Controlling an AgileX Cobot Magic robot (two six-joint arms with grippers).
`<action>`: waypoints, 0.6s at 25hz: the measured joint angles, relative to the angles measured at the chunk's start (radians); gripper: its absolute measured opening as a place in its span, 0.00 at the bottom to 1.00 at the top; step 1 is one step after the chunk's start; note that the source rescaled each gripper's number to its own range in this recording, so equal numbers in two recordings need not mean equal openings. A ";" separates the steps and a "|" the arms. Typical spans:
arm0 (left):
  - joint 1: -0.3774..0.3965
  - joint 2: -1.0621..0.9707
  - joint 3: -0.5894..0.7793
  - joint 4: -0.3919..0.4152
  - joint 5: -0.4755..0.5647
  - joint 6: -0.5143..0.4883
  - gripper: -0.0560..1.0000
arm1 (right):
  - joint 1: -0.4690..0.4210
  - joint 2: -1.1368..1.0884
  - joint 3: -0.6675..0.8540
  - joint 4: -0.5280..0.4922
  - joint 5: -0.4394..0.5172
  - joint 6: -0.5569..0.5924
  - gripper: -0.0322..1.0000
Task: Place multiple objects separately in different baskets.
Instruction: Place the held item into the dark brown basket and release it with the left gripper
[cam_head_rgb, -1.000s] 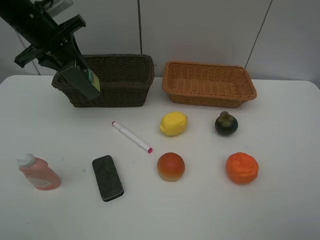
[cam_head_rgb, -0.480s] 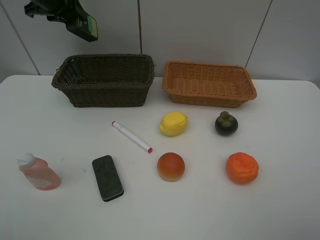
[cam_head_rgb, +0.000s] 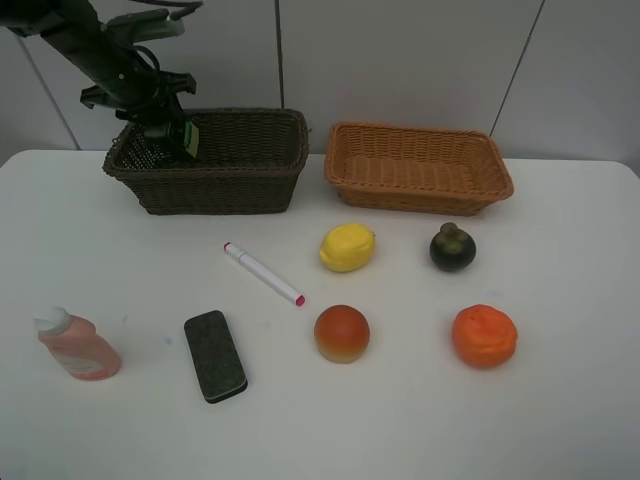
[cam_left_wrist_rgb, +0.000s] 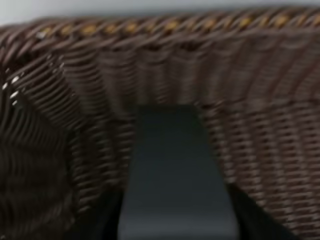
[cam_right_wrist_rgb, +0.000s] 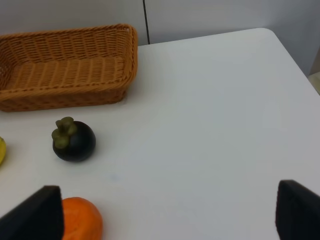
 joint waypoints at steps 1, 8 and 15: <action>0.000 0.000 0.000 0.014 0.000 0.000 0.60 | 0.000 0.000 0.000 0.000 0.000 0.000 1.00; 0.000 0.000 -0.032 0.071 0.113 -0.006 0.99 | 0.000 0.000 0.000 0.000 0.000 0.000 1.00; 0.000 0.000 -0.260 0.071 0.529 -0.173 1.00 | 0.000 0.000 0.000 0.000 0.000 0.000 1.00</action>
